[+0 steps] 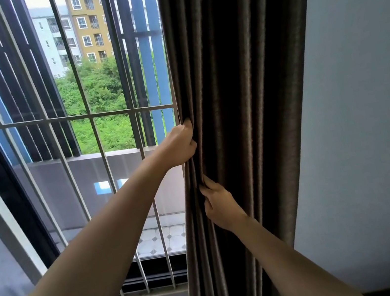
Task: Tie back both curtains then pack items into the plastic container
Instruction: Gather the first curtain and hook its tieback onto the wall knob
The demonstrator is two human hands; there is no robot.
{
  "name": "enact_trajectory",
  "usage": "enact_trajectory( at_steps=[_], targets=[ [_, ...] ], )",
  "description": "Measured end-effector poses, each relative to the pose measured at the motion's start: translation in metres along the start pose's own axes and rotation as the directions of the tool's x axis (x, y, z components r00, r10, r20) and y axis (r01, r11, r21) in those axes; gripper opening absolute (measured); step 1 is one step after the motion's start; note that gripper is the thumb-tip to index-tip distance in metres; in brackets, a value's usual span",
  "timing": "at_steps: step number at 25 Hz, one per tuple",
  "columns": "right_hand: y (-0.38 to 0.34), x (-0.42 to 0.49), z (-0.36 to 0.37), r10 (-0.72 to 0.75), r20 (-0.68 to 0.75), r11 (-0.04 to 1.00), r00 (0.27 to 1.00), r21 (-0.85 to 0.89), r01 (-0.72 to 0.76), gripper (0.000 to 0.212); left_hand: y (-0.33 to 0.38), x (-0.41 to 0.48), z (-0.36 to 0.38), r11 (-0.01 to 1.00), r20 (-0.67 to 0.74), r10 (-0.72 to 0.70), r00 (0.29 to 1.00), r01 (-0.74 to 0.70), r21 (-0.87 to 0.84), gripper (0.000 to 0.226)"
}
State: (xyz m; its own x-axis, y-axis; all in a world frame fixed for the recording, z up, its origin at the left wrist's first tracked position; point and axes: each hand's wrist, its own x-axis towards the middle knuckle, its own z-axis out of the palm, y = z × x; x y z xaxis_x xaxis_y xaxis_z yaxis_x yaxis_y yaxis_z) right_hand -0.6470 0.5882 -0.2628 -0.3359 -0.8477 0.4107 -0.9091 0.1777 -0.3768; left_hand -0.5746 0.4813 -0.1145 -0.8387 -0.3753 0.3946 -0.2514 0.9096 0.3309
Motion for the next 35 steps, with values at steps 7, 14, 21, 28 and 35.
enact_trajectory(
  at_steps=[7,14,21,28,35],
  targets=[
    [-0.004,-0.004,-0.011,-0.006,-0.007,0.999,1.000,-0.034,0.006,0.040,0.014,-0.001,0.009,0.999,-0.038,-0.013,0.999,0.011,-0.040,0.028],
    [-0.005,0.010,-0.061,0.188,-0.640,0.982,0.745,0.105,-0.157,0.034,0.010,-0.008,0.008,0.999,-0.085,0.035,0.996,-0.038,-0.030,0.014],
    [0.013,0.013,-0.035,0.131,-0.193,0.991,0.972,0.042,-0.125,0.039,0.008,-0.004,0.010,1.000,-0.091,0.022,0.996,-0.024,-0.015,0.015],
    [0.027,-0.009,-0.005,0.030,0.031,0.999,0.999,0.044,-0.031,0.028,0.015,0.003,0.015,0.999,-0.080,0.009,0.997,-0.012,-0.032,0.016],
    [0.010,-0.018,-0.019,0.056,0.262,0.996,0.963,0.049,-0.072,0.024,0.033,0.002,0.024,0.999,-0.129,-0.030,0.991,0.026,-0.039,0.043]
  ],
)
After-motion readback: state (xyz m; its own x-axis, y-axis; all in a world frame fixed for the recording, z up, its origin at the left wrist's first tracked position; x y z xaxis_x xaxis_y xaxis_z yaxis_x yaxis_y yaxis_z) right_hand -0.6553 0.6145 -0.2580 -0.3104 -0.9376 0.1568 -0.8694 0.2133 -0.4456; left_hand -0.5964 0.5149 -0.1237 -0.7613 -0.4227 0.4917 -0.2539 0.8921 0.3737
